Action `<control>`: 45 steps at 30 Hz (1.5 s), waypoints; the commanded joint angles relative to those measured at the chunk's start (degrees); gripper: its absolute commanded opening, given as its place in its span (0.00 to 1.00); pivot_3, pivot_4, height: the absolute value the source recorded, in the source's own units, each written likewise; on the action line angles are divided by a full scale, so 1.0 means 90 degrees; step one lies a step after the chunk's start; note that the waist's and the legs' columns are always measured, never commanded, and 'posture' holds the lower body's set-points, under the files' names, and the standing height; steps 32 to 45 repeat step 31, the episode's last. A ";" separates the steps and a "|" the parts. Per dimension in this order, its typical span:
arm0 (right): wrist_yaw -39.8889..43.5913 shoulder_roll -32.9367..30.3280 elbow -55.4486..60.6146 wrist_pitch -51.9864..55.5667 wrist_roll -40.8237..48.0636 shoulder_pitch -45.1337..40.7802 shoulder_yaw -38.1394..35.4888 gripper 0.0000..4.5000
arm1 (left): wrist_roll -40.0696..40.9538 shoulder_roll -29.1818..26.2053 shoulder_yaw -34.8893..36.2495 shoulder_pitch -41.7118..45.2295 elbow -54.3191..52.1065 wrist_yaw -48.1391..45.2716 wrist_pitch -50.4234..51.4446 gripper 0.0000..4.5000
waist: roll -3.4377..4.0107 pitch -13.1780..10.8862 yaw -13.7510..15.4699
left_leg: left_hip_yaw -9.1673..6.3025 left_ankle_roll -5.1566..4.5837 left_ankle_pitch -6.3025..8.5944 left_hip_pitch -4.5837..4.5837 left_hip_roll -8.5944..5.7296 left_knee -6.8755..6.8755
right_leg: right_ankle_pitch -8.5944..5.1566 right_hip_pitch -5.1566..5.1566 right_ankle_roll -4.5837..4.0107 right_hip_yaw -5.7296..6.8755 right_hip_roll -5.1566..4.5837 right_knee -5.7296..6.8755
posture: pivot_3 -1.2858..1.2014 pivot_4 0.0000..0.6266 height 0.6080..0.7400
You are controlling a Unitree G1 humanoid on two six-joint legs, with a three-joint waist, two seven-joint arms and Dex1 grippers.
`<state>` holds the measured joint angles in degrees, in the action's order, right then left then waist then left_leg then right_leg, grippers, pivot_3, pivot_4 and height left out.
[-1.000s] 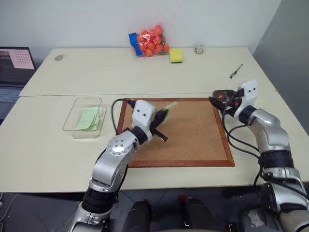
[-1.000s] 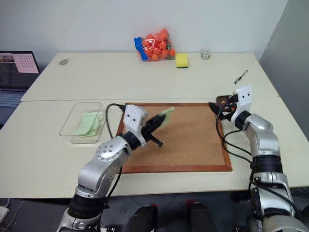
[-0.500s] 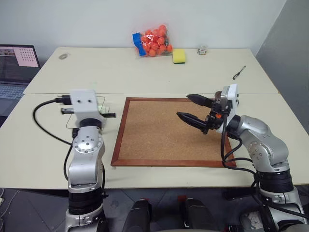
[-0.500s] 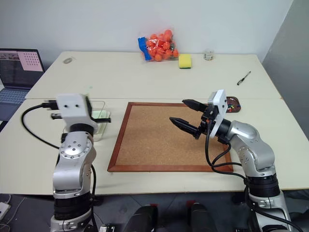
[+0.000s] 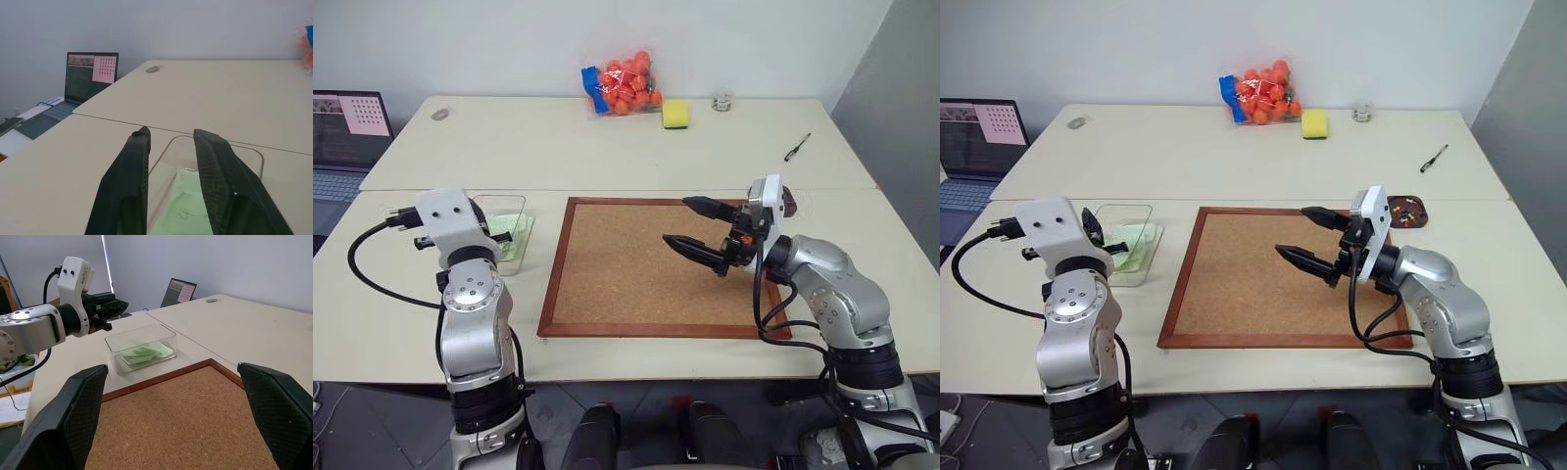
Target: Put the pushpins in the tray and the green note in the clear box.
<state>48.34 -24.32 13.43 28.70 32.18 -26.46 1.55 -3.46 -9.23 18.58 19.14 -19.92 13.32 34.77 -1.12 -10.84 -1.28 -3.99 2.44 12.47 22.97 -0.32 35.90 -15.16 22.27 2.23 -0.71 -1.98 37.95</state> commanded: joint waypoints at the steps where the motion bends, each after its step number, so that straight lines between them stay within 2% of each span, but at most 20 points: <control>1: -0.0017 -0.0097 0.0239 -0.0027 0.0032 -0.0074 -0.0091 1.00 | 0.0035 -0.0028 0.0035 0.0164 -0.0020 0.0004 -0.0146 0.52 | -0.0001 -0.0001 -0.0002 | 0.0000 0.0000 0.0000 0.0000 -0.0001 0.0000 | 0.0000 0.0000 0.0000 0.0000 0.0000 0.0000 | 0.52 0.24 1.00; 6: -0.0062 -0.0172 0.0303 0.0059 0.0079 -0.0095 -0.0134 1.00 | 0.0092 0.0005 -0.0004 0.0168 0.0013 -0.0063 -0.0113 0.76 | -0.0001 0.0000 -0.0002 | 0.0000 0.0000 0.0000 0.0000 0.0000 0.0000 | 0.0001 0.0000 -0.0001 -0.0001 0.0000 0.0000 | 0.52 0.24 1.00; 10: -0.0111 -0.0227 0.0351 0.0109 0.0098 -0.0068 -0.0155 1.00 | 0.0191 0.0060 -0.0036 0.0130 -0.0041 -0.0142 -0.0079 0.98 | -0.0001 0.0000 -0.0002 | 0.0001 0.0000 0.0000 0.0000 0.0000 0.0000 | 0.0001 0.0000 -0.0002 -0.0001 -0.0001 0.0000 | 0.52 0.24 1.00; 16: -0.0432 -0.0247 0.0447 0.0078 -0.0072 0.0178 -0.0208 1.00 | 0.0532 0.0117 -0.0192 -0.0130 -0.0326 -0.0588 -0.0077 0.99 | -0.0001 0.0000 -0.0006 | 0.0001 0.0000 0.0000 0.0000 0.0000 0.0000 | 0.0001 0.0000 -0.0002 -0.0003 0.0000 -0.0001 | 0.52 0.24 1.00; 22: -0.2529 0.0061 0.0583 -0.0174 -0.1753 0.0852 -0.0134 1.00 | 0.1140 0.0201 -0.1324 -0.1189 -0.1398 -0.1709 -0.0074 0.99 | -0.0007 0.0003 0.0035 | 0.0008 0.0003 0.0000 0.0002 0.0000 0.0000 | 0.0003 0.0003 -0.0006 -0.0013 -0.0015 0.0000 | 0.52 0.24 1.00; 27: -0.3388 0.0320 0.0932 -0.0071 -0.2339 0.1415 -0.0163 1.00 | 0.1046 0.0357 -0.1710 -0.2276 -0.1672 -0.1720 -0.0386 0.99 | -0.0006 0.0004 0.0001 | 0.0018 0.0003 0.0000 -0.0005 0.0002 -0.0004 | -0.0002 0.0004 0.0001 -0.0020 -0.0007 0.0000 | 0.52 0.24 1.00; 31: -0.4010 0.0600 0.1146 0.0033 -0.2682 0.1966 -0.0177 1.00 | 0.0863 0.0428 -0.2016 -0.2713 -0.1764 -0.1614 -0.0651 0.99 | -0.0005 0.0004 -0.0004 | 0.0004 0.0003 0.0000 -0.0003 0.0007 -0.0011 | -0.0012 0.0004 0.0000 -0.0020 -0.0004 -0.0001 | 0.52 0.24 1.00; 45: -0.4010 0.0600 0.1146 0.0033 -0.2682 0.1966 -0.0177 1.00 | 0.0863 0.0428 -0.2016 -0.2713 -0.1764 -0.1614 -0.0651 0.99 | -0.0005 0.0004 -0.0004 | 0.0004 0.0003 0.0000 -0.0003 0.0007 -0.0011 | -0.0012 0.0004 0.0000 -0.0020 -0.0004 -0.0001 | 0.52 0.24 1.00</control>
